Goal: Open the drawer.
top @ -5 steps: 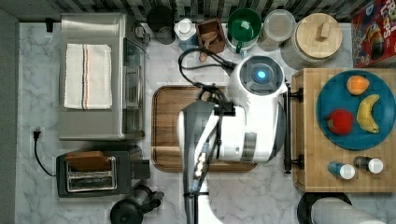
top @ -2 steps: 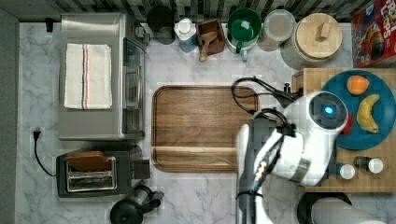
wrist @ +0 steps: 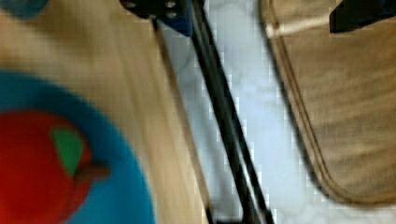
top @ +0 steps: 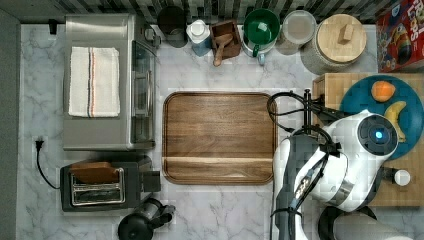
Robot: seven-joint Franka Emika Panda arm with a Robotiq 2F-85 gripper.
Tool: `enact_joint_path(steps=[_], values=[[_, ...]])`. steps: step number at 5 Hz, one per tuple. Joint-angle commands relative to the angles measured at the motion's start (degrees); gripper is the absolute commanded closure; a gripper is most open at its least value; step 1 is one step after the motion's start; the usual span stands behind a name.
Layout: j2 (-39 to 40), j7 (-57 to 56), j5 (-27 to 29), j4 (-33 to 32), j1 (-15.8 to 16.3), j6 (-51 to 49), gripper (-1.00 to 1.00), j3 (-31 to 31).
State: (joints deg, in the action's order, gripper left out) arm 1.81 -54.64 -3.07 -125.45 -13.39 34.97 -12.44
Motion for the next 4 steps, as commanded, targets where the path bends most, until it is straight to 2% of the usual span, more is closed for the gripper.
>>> enact_joint_path(steps=[1, 3, 4], values=[[1.02, -8.67, 0.57, -0.90, 1.61, 8.19, -1.00, 2.16], [3.59, -12.00, -0.03, -4.52, 0.78, 16.10, -1.00, 0.87], [4.98, -12.32, 2.38, -6.20, 0.48, 19.32, -1.00, 0.84]])
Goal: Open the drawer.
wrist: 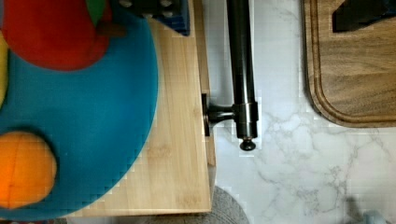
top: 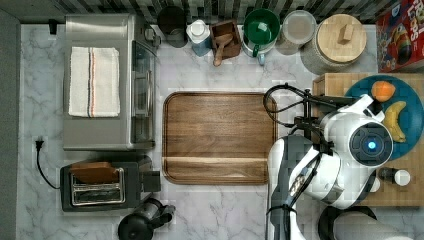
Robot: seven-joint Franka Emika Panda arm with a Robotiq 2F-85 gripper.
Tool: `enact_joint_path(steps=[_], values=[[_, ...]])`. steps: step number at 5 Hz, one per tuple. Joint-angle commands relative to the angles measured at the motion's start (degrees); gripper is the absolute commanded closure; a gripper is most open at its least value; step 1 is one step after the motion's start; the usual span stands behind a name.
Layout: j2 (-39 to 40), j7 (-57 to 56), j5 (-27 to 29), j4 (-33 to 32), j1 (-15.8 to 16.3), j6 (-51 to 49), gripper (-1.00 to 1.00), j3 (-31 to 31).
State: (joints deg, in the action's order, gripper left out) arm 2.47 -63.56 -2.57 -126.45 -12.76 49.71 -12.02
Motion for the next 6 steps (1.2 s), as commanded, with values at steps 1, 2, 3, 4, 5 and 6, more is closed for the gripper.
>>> enact_joint_path(steps=[1, 2, 3, 4, 5, 6], values=[[5.20, -2.23, 2.61, -6.69, 1.24, 6.95, -1.00, -0.58], [5.04, -0.27, 3.06, -8.55, 0.34, 7.79, -1.00, 0.48], [1.99, 2.31, 2.56, -11.06, -1.12, 6.89, -1.00, 2.86], [1.82, 5.34, 0.98, -11.59, 0.93, 6.93, -1.00, 1.80], [4.10, 3.48, 0.70, -13.53, -0.52, 14.94, -1.00, 1.87], [8.05, -1.89, 3.45, -12.69, -1.97, 19.74, -1.00, 2.58]])
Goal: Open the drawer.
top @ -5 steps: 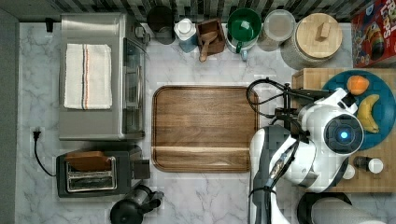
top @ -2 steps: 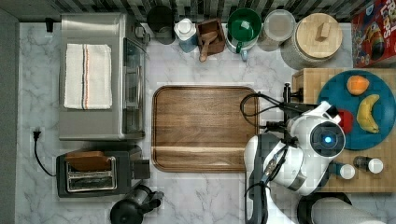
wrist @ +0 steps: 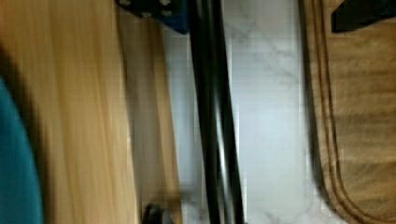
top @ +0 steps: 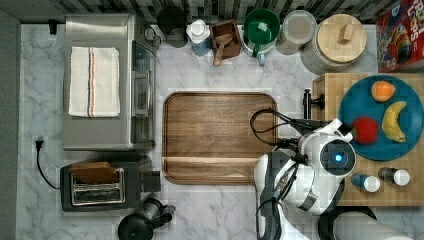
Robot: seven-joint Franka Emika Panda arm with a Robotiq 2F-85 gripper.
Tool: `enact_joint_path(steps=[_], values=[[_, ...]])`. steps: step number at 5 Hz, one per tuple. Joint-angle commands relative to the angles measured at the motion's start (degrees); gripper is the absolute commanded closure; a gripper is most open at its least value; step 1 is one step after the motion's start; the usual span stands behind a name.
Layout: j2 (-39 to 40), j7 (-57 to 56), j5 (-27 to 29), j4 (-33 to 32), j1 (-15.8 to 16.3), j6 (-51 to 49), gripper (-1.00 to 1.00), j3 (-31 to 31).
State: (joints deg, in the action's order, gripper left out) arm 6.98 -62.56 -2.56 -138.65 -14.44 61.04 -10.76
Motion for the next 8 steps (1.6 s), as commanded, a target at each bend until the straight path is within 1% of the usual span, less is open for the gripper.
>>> enact_joint_path(steps=[1, 2, 3, 5, 6, 8], values=[[4.86, -1.75, 3.64, 0.61, -0.12, 8.13, -1.00, 1.98], [4.74, 0.70, 2.61, 1.59, 1.31, 5.48, -1.00, 2.59], [5.34, 2.40, 3.66, 1.42, 2.63, 6.58, -1.00, 3.90], [6.37, 12.85, 4.51, -1.33, 8.09, 12.27, -1.00, 6.63], [8.62, 12.32, 5.40, -3.13, 8.60, 18.56, -1.00, 9.18], [6.24, 14.91, 6.12, -4.26, 10.53, 13.05, -1.00, 13.24]])
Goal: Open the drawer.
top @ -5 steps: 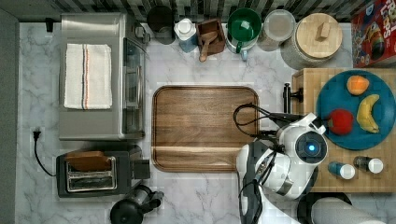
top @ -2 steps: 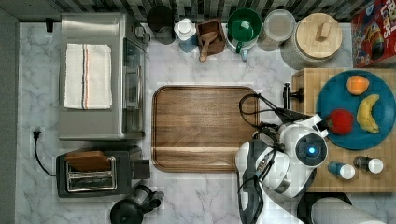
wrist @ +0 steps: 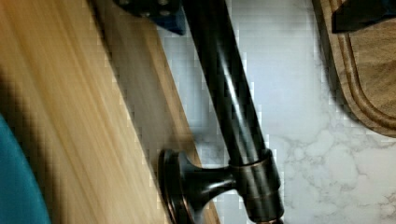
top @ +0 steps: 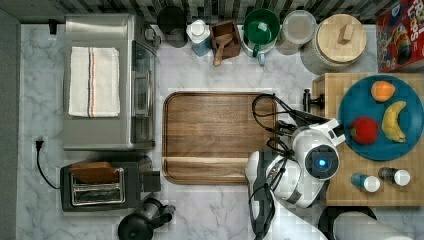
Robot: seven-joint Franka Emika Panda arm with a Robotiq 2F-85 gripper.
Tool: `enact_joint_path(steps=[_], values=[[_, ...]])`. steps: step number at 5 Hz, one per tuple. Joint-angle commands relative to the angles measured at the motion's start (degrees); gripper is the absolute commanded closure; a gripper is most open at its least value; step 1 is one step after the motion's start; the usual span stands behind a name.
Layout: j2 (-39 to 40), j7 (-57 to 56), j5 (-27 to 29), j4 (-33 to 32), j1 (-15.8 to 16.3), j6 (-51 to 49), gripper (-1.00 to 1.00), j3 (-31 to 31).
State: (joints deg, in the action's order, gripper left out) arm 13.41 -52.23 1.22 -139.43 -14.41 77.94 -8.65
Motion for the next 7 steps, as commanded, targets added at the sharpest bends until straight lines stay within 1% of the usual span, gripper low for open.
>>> enact_joint_path(steps=[1, 2, 3, 4, 6, 7], values=[[-2.13, 6.96, 3.61, -3.92, 11.92, -5.83, -1.00, 12.88], [-2.07, 9.70, 3.70, -3.97, 13.41, -5.16, -1.00, 14.52], [-1.98, 15.74, 0.19, -4.03, 15.00, -5.17, -1.00, 14.65], [-2.70, 19.15, 0.33, -3.50, 17.72, -6.73, -1.00, 13.96], [-2.04, 25.45, -2.50, -2.69, 21.88, -7.31, -1.00, 11.20], [-2.62, 27.35, -2.53, -3.47, 21.94, -6.68, -1.00, 11.49]])
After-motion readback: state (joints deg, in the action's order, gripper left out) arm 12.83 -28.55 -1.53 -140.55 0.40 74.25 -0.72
